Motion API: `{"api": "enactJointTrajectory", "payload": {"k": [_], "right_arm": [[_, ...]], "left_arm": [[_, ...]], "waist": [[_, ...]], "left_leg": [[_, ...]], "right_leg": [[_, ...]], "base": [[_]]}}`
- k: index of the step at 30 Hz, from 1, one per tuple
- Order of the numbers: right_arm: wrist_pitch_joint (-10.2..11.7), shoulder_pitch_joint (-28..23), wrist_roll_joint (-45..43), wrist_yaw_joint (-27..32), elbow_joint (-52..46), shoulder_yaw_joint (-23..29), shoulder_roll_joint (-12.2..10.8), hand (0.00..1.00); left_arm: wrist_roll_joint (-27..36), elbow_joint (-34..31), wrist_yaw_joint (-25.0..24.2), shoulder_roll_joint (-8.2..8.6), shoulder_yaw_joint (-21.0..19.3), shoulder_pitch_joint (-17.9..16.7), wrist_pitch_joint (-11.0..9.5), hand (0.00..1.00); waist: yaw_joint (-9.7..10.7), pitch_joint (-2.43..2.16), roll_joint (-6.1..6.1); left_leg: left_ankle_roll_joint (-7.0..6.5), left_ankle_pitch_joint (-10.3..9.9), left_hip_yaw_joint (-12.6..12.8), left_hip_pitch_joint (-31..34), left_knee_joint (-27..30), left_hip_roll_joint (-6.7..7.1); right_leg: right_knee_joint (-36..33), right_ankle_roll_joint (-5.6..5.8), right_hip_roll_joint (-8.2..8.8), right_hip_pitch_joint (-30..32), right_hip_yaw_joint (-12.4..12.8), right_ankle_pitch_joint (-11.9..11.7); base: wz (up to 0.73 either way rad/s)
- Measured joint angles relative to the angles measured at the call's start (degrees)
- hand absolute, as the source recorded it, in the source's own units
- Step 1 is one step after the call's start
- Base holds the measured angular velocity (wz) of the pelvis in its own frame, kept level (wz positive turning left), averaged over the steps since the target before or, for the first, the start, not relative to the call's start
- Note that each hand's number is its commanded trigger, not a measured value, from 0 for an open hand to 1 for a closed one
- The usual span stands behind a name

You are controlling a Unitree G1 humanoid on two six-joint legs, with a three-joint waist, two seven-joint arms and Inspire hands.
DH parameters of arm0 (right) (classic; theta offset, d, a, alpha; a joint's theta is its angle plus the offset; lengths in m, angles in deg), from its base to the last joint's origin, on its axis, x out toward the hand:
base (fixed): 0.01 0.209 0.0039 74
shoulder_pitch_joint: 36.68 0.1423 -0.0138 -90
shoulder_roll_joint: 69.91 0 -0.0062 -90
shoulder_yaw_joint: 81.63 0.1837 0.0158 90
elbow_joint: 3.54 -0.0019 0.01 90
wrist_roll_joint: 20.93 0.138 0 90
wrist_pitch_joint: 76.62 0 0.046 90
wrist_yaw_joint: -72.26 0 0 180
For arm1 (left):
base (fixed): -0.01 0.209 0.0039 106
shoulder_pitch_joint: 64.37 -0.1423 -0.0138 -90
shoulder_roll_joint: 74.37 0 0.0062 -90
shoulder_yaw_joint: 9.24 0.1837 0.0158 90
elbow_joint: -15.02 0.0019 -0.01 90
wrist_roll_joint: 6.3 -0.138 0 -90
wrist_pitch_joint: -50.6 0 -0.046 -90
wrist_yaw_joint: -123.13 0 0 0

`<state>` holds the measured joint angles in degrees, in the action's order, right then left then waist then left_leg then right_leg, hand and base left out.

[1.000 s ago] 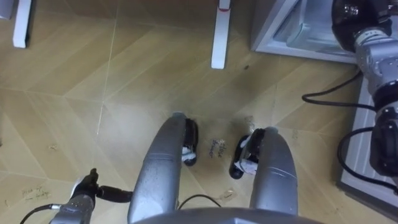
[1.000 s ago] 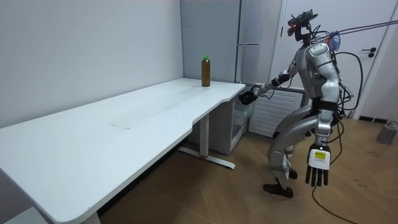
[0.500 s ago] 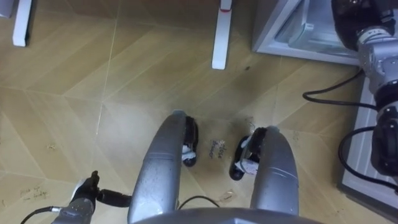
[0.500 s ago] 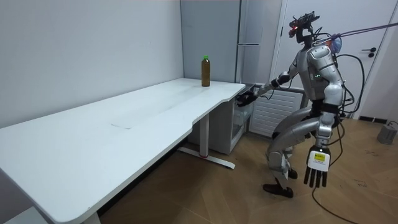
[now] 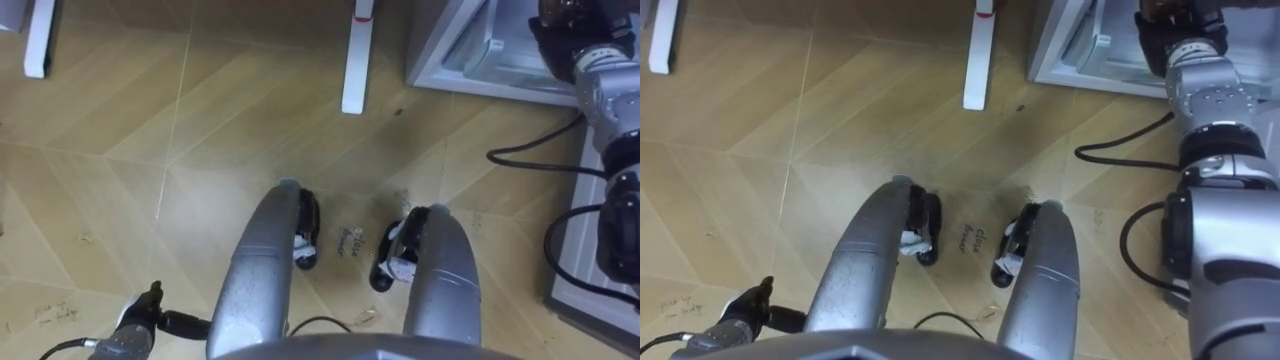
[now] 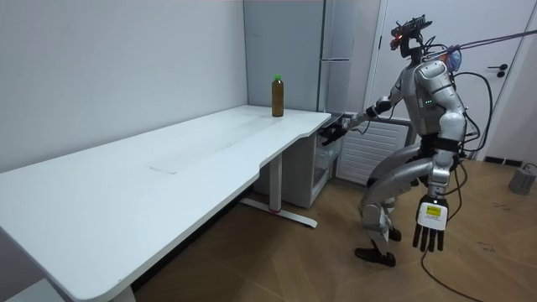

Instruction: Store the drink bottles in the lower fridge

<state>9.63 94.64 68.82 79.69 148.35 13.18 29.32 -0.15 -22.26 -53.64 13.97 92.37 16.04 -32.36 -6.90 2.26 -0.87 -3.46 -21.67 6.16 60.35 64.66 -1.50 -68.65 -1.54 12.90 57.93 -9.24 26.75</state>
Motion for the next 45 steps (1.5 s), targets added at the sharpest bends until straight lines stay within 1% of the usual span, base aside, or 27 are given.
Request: {"api": "enactJointTrajectory", "payload": {"k": [8, 10, 14, 15, 17, 18, 19, 21, 22, 24, 25, 28, 32, 33, 35, 38, 40, 42, 45], "right_arm": [[0.0, -0.1, 0.0, 0.0, 0.4, -0.4, 0.0, 0.00], [0.0, -0.2, 0.0, 0.0, 0.9, -0.9, 0.0, 0.00], [0.0, -1.1, -0.1, 0.0, 1.4, -1.2, 0.0, 0.00], [-0.1, -1.5, -0.3, 0.1, 1.7, -1.3, 0.0, 0.00], [-0.1, -2.5, 0.1, 0.1, 3.0, -1.3, -0.1, 0.00], [-0.1, -3.5, 0.5, 0.1, 3.6, -1.3, -0.3, 0.00], [-0.1, -4.5, 1.1, 0.1, 3.6, -1.3, -0.3, 0.00], [0.0, -4.8, 1.2, 0.1, 3.7, -1.3, -0.3, 0.00], [0.1, -5.0, 1.2, 0.1, 3.9, -1.3, -0.3, 0.00], [0.0, -5.7, 1.1, 0.1, 4.9, -1.3, -0.6, 0.00], [-0.1, -6.2, 1.2, 0.1, 5.0, -1.3, -0.8, 0.00], [-0.1, -7.4, 1.0, 0.1, 5.0, -1.3, -0.8, 0.00], [-0.1, -9.2, 0.6, 0.2, 5.3, -1.3, -0.9, 0.00], [-0.1, -9.8, 0.7, 0.2, 5.3, -1.3, -1.1, 0.00], [-0.1, -10.9, 0.8, 0.2, 5.3, -1.1, -1.3, 0.00], [-0.1, -12.6, 1.0, 0.3, 5.3, -1.1, -1.3, 0.00], [-0.2, -13.6, 0.8, 1.2, 5.2, -1.1, -2.0, 0.00], [-0.2, -14.3, 0.8, 1.9, 5.2, -0.7, -3.1, 0.00], [-0.2, -16.2, 0.9, 2.5, 5.2, -0.6, -3.6, 0.00]], "left_arm": [[0.1, -0.5, -0.1, 0.00, 0.1, 0.0, 0.0, 0.00], [1.2, -0.4, 0.0, 0.00, 0.1, -0.1, 0.0, 0.00], [1.2, -0.4, 0.1, 0.00, 0.2, -0.5, 0.0, 0.00], [1.2, -0.4, 0.1, -0.03, 0.4, -0.6, 0.1, 0.00], [1.2, -0.5, 0.0, -0.03, 0.5, -0.9, 0.1, 0.00], [1.2, -1.0, 0.1, -0.04, 0.7, -1.3, 0.1, 0.00], [1.5, -0.9, 0.0, -0.05, 1.0, -1.5, 0.1, 0.00], [2.5, -0.7, 0.0, -0.05, 1.0, -1.6, 0.2, 0.00], [2.8, -0.5, 0.0, -0.06, 0.9, -1.4, 0.1, 0.00], [3.3, 0.0, 0.0, -0.12, 0.9, -0.9, 0.0, 0.00], [3.3, 0.1, -0.1, -0.10, 1.0, -0.5, 0.0, 0.00], [3.1, 0.4, -0.1, 0.06, 1.0, 0.9, 0.1, 0.00], [2.7, 0.9, -0.1, 0.30, 0.8, 1.2, -0.2, 0.00], [2.7, 1.7, -0.1, 0.58, 0.4, 1.2, -0.3, 0.00], [2.8, 2.4, -0.1, 0.78, -0.3, 1.3, 0.0, 0.00], [2.7, 2.5, 0.0, 0.81, -0.4, 1.2, 0.2, 0.00], [2.1, 2.5, 0.1, 1.44, -1.8, 0.8, 0.3, 0.00], [2.0, 2.5, 0.2, 1.69, -2.9, 0.5, 0.3, 0.00], [1.3, 2.4, 0.4, 2.19, -5.1, 0.3, 0.1, 0.00]], "waist": [[0.0, 0.01, -0.03], [0.1, 0.01, -0.03], [0.1, 0.02, -0.04], [0.2, 0.02, -0.03], [0.0, 0.04, -0.07], [-0.3, 0.04, -0.07], [-0.9, 0.04, -0.06], [-1.2, 0.05, -0.09], [-1.1, 0.04, -0.06], [-1.3, 0.06, -0.04], [-1.2, 0.06, -0.04], [-1.0, 0.09, 0.03], [-1.4, 0.18, 0.48], [-1.3, 0.18, 0.82], [-0.7, 0.10, 1.00], [-0.4, 0.07, 1.19], [0.3, 0.08, 1.12], [0.8, 0.07, 1.11], [0.7, -0.02, 0.97]], "left_leg": [[0.02, 0.0, 0.0, -0.5, -0.1, -0.02], [0.05, 0.0, 0.0, -1.1, -0.3, -0.10], [0.04, 0.0, 0.0, -2.4, -1.0, -0.21], [0.04, -0.1, -0.1, -3.2, -1.3, -0.18], [0.05, -0.1, -0.1, -4.8, -2.4, -0.20], [0.14, 0.1, 0.0, -6.3, -3.8, -0.34], [0.34, 0.2, 0.1, -7.5, -5.1, -0.77], [0.61, 0.5, 0.3, -9.2, -6.9, -0.84], [0.48, 0.8, 0.4, -10.6, -8.1, -0.88], [0.51, 1.1, 0.5, -12.9, -10.1, -0.98], [0.51, 1.5, 0.5, -14.1, -11.5, -0.95], [0.27, 2.7, 0.8, -16.4, -14.8, -0.79], [0.20, 2.9, 1.4, -20.6, -18.4, -0.70], [0.14, 3.1, 1.5, -22.0, -19.7, -0.49], [-0.01, 3.7, 1.3, -24.0, -22.3, 0.33], [-0.01, 3.7, 1.2, -26.3, -23.8, 0.37], [0.05, 4.0, 1.0, -29.6, -26.5, 0.95], [0.16, 4.4, 1.0, -32.2, -28.8, 1.31], [0.39, 4.7, 1.0, -36.2, -31.6, 1.78]], "right_leg": [[0.0, 0.01, 0.02, -0.5, 0.0, 0.0], [0.3, 0.08, 0.00, -1.2, 0.0, 0.1], [1.1, 0.17, -0.15, -2.6, -0.2, 0.0], [1.5, 0.24, -0.14, -3.5, -0.3, 0.1], [2.9, 0.77, -0.64, -5.2, -0.2, -0.1], [4.6, 1.21, -1.30, -6.5, -0.1, -0.4], [6.2, 1.22, -1.75, -7.6, -0.1, -1.1], [8.4, 1.27, -2.41, -9.1, 0.0, -2.2], [9.7, 1.45, -2.67, -10.5, 0.0, -2.7], [12.1, 1.29, -3.14, -13.0, -0.2, -3.4], [13.6, 1.44, -3.24, -14.2, -0.4, -3.8], [16.5, 1.84, -3.29, -16.4, -0.4, -4.7], [20.5, 2.24, -3.48, -20.5, -0.4, -5.5], [21.9, 2.37, -3.36, -22.0, -0.8, -5.8], [23.9, 2.78, -2.85, -23.9, -1.2, -6.1], [26.0, 2.92, -2.87, -26.6, -1.9, -6.3], [28.2, 3.39, -2.81, -29.8, -2.0, -6.5], [30.1, 3.71, -2.85, -32.3, -2.0, -6.7], [32.5, 4.00, -3.03, -36.0, -2.0, -6.9]], "base": [[0.00], [0.00], [0.00], [0.00], [-0.04], [-0.18], [-0.23], [-0.26], [-0.15], [0.00], [0.00], [0.06], [-0.07], [0.00], [0.12], [0.07], [0.05], [0.02], [0.00]]}}
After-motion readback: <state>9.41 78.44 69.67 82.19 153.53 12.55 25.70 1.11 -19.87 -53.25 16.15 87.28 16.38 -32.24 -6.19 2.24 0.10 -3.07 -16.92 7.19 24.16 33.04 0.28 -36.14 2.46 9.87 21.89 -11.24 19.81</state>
